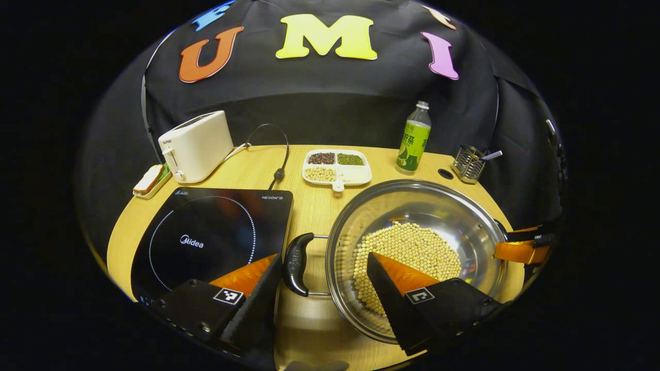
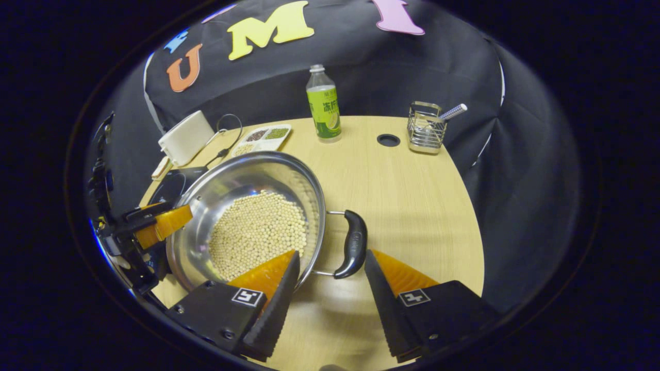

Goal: First push the handle of the pot to place it horizontally, then grasp the pot with both hands and set it on the induction cooktop.

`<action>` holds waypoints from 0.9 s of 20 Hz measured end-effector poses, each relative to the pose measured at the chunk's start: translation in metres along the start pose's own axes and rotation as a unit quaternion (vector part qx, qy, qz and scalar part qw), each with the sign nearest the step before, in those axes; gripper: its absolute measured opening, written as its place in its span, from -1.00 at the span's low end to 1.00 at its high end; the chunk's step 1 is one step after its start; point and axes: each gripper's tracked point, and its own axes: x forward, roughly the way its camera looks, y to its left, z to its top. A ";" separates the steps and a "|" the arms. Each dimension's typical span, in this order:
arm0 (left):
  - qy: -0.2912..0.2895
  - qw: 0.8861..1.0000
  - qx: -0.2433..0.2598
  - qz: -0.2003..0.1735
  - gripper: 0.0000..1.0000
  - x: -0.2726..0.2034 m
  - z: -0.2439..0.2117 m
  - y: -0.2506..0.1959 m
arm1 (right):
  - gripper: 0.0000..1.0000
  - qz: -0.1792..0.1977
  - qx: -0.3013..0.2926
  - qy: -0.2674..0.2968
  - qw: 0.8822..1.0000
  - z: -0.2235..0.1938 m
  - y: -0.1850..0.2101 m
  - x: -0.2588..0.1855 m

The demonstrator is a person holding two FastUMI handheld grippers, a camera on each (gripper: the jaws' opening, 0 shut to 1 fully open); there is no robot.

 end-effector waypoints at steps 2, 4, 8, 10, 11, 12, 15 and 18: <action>0.011 1.000 0.003 0.000 0.96 0.007 -0.002 0.000 | 0.60 0.002 0.000 0.009 1.000 0.001 0.000 0.007; 0.021 1.000 0.000 -0.001 0.96 0.012 -0.004 0.000 | 0.59 0.001 -0.006 0.016 1.000 0.002 0.000 0.011; 0.029 1.000 0.007 0.001 0.92 0.020 -0.005 0.004 | 0.60 0.001 -0.007 0.029 1.000 0.001 0.000 0.018; 0.033 0.999 0.011 0.014 0.81 0.025 -0.006 0.011 | 0.53 -0.003 -0.008 0.032 0.999 0.002 -0.001 0.018; 0.037 0.999 0.005 0.019 0.93 0.023 -0.009 0.014 | 0.51 -0.005 -0.007 0.035 0.999 0.002 -0.003 0.018; 0.040 0.999 -0.003 0.019 0.29 0.024 -0.009 0.014 | 0.49 -0.006 0.000 0.038 0.999 0.002 -0.003 0.018; 0.058 0.998 -0.026 0.015 0.35 0.022 -0.012 0.016 | 0.35 -0.015 0.017 0.051 0.998 0.004 -0.004 0.021; 0.069 0.997 -0.022 0.016 0.30 0.028 -0.013 0.015 | 0.25 -0.027 0.018 0.062 0.998 0.005 -0.006 0.019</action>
